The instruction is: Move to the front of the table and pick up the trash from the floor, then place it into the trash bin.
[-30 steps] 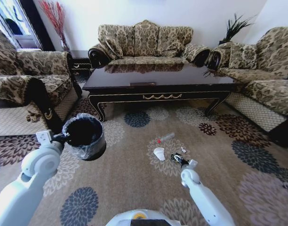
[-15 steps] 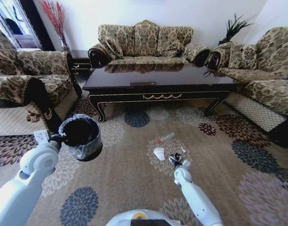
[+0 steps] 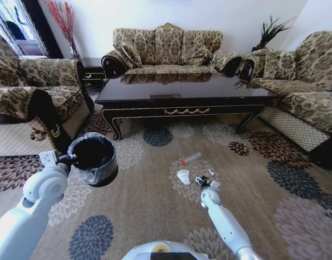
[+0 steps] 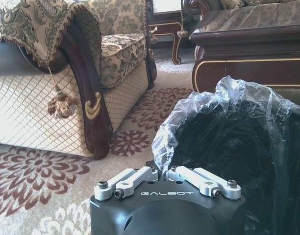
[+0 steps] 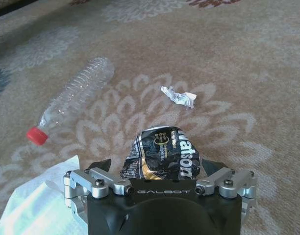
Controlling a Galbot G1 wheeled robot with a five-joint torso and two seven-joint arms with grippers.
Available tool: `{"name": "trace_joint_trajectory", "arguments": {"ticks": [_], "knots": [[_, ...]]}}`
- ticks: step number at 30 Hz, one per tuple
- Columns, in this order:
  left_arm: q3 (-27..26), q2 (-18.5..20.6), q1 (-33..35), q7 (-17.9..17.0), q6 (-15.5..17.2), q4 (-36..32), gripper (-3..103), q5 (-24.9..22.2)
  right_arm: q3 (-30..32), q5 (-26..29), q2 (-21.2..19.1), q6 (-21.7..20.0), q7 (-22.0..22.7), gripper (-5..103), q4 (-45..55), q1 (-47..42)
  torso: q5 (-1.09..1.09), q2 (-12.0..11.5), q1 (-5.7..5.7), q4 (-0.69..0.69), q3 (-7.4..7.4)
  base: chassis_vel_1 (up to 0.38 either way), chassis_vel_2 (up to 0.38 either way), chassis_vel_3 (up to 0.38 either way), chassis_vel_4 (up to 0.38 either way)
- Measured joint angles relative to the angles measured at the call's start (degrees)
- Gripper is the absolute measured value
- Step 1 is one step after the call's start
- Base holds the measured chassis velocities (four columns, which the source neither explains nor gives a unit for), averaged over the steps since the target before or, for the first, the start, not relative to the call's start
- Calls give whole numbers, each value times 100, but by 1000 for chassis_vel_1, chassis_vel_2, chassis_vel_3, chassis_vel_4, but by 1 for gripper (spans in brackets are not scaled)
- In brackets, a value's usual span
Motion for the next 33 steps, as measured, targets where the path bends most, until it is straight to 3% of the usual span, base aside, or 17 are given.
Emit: {"name": "trace_joint_trajectory", "arguments": {"ticks": [5,8,12,14,15,17,21,22,24,30,33], "knots": [[-14,60,5,-19,0,-53,4,-42,24,-73,87,40,-105,102,-395,178,0,0,0,1,0,0,0,0,0],[-15,71,6,-21,0,-63,4,-53,30,-91,105,65,-172,97,-490,226,0,0,0,0,0,0,0,0,0],[-13,63,1,-25,0,-44,4,-55,31,-161,128,115,-268,77,-586,254,0,0,0,0,0,0,0,0,0],[-3,51,-4,-26,0,-32,4,-53,34,-177,136,118,-274,77,-603,257,0,0,0,1,0,0,0,0,0],[12,39,-12,-26,0,-19,4,-51,36,-199,144,120,-276,65,-621,258,0,0,0,1,0,0,0,0,0],[21,32,-20,-26,0,-9,4,-48,36,-220,147,122,-276,65,-631,258,0,0,0,0,0,0,0,0,0],[43,12,-38,-25,0,20,4,-33,43,-258,148,130,-277,44,-629,244,0,0,0,1,0,0,0,0,0],[43,12,-38,-25,0,20,4,-33,43,-258,148,130,-277,44,-629,244,0,0,0,1,0,0,0,0,0],[53,-6,-41,-24,0,39,4,-14,48,-270,149,141,-277,33,-590,216,0,0,0,0,0,0,0,0,0],[100,-58,-43,-14,0,58,4,37,76,-322,149,225,-246,16,-314,61,0,0,0,0,0,0,0,0,0],[130,-79,-40,1,1,75,4,92,90,-392,101,343,-219,16,24,-95,0,0,0,1,0,0,0,0,0]]}}
